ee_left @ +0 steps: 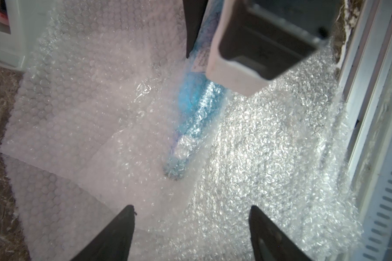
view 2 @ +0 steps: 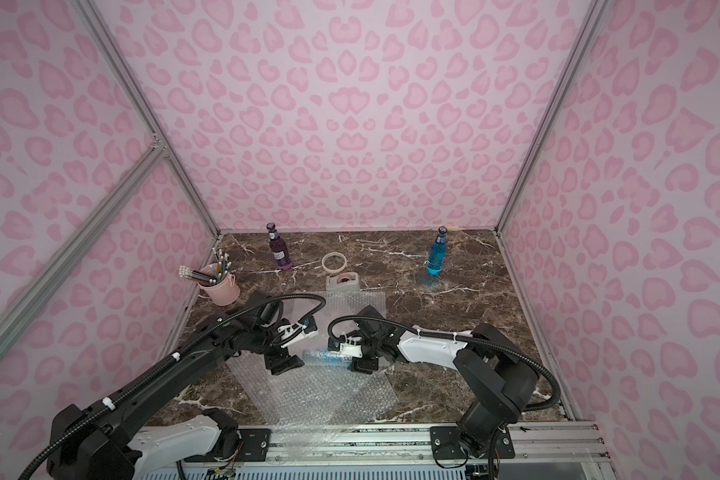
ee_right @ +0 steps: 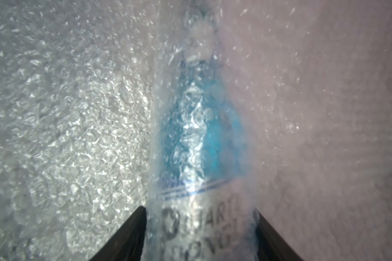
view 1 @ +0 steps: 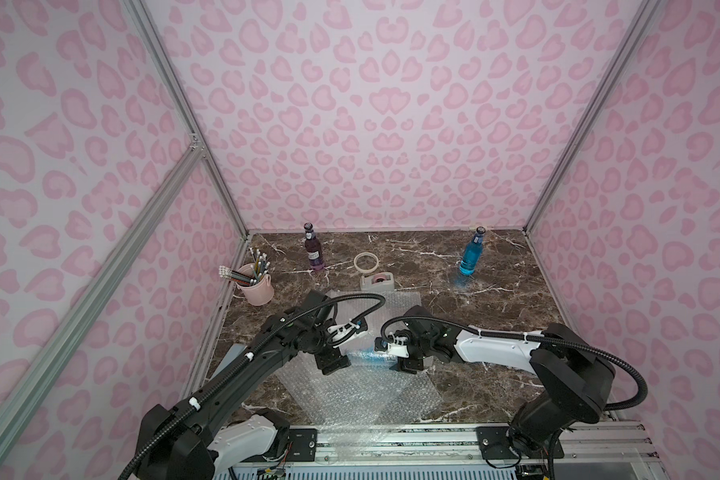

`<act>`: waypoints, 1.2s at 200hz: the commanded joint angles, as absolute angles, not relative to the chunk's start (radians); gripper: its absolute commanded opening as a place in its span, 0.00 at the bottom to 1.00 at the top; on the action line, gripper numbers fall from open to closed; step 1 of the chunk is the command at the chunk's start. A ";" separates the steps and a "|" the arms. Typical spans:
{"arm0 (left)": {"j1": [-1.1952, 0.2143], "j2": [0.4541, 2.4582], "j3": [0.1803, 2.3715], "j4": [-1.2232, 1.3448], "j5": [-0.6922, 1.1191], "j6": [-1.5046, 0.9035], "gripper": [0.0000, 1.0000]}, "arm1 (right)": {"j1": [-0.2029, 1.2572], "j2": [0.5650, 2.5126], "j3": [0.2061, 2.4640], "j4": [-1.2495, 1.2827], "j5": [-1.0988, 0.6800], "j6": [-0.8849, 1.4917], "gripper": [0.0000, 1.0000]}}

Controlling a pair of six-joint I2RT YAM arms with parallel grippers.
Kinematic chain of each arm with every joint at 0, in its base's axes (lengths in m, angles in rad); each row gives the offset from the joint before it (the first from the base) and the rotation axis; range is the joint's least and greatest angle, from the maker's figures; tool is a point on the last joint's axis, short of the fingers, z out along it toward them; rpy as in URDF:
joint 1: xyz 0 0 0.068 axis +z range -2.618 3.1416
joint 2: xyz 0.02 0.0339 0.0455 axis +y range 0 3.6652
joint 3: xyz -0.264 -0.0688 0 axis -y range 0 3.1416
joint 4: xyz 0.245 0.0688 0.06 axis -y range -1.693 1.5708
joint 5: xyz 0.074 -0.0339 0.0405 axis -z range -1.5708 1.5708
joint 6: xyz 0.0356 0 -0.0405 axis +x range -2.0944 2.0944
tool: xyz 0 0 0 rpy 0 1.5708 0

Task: Wrap wine bottles in bubble wrap
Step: Wrap the wine bottle in bubble wrap.

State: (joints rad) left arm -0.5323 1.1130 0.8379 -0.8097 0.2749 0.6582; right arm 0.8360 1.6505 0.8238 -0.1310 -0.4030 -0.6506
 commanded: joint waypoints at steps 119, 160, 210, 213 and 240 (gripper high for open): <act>-0.863 1.037 0.589 -0.437 -0.174 0.882 0.79 | 0.749 1.800 1.021 -0.413 -0.702 -0.562 0.41; -0.944 1.149 0.600 -0.286 -0.214 0.947 0.79 | 0.722 1.864 1.066 -0.462 -0.766 -0.517 0.40; -0.992 1.308 0.628 -0.154 -0.248 0.993 0.78 | 0.701 1.885 1.099 -0.471 -0.838 -0.505 0.40; -0.993 1.321 0.630 -0.141 -0.259 0.998 0.78 | 0.701 1.887 1.100 -0.474 -0.843 -0.506 0.40; -0.994 1.405 0.655 -0.071 -0.276 1.022 0.78 | 0.695 1.915 1.111 -0.512 -0.858 -0.519 0.40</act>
